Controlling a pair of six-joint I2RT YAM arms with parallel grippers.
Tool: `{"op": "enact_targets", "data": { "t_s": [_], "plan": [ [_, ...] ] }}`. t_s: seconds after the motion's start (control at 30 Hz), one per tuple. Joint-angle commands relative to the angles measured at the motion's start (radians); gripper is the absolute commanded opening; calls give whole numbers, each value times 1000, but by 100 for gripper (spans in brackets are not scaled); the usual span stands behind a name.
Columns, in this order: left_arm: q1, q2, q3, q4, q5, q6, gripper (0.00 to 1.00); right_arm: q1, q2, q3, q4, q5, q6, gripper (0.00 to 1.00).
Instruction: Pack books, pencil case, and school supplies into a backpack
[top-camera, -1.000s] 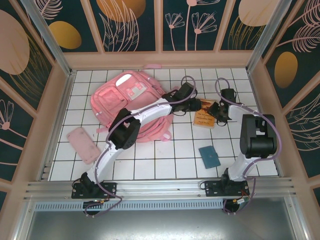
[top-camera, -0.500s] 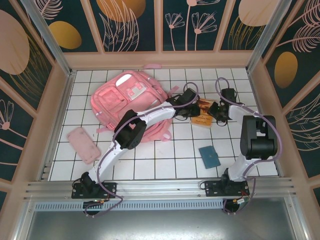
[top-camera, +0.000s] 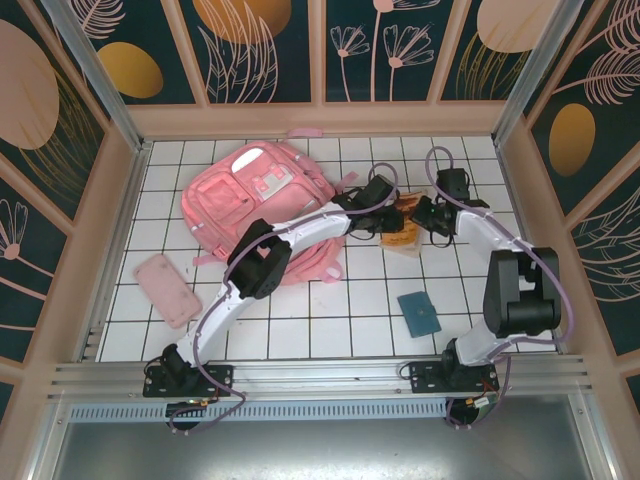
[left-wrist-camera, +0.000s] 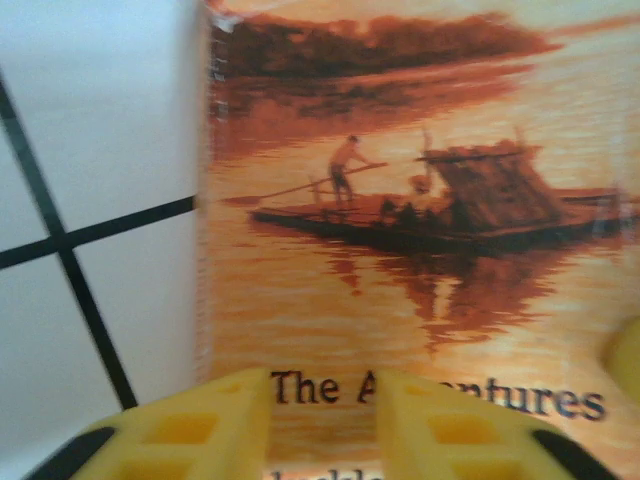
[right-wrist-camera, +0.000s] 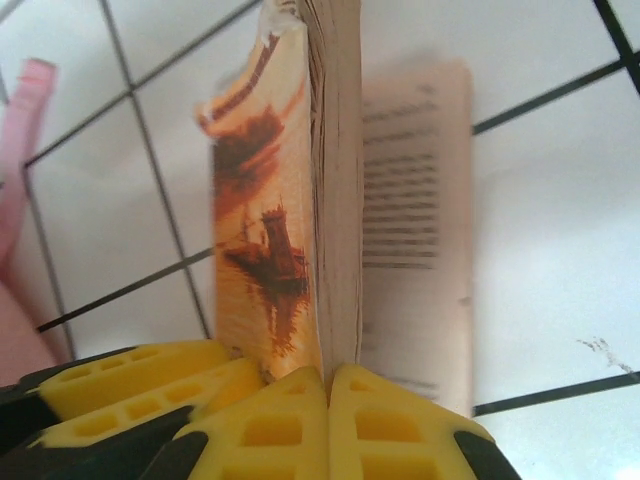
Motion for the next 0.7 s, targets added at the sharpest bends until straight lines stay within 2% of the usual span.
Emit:
{"op": "enact_targets", "data": {
  "t_s": [0.0,0.2,0.3,0.43,0.6,0.67],
  "plan": [
    [38,-162,-46,-32,-21,57,44,1,-131,18,43,-18,-11,0],
    [126,-418,-285,75,-2,57,66,-5,-223,43,103,-245,-20,0],
    [180,-542,-448,196,117,53,75,-5,-235,55,150,-410,-19,0],
    [233,-701,-671,386,254,23,93,1,-229,56,245,-629,10,0],
    [276,-817,-831,517,341,-40,99,18,-201,53,391,-847,77,0],
    [284,-833,-862,547,362,-67,99,29,-180,60,428,-895,105,0]
  ]
}}
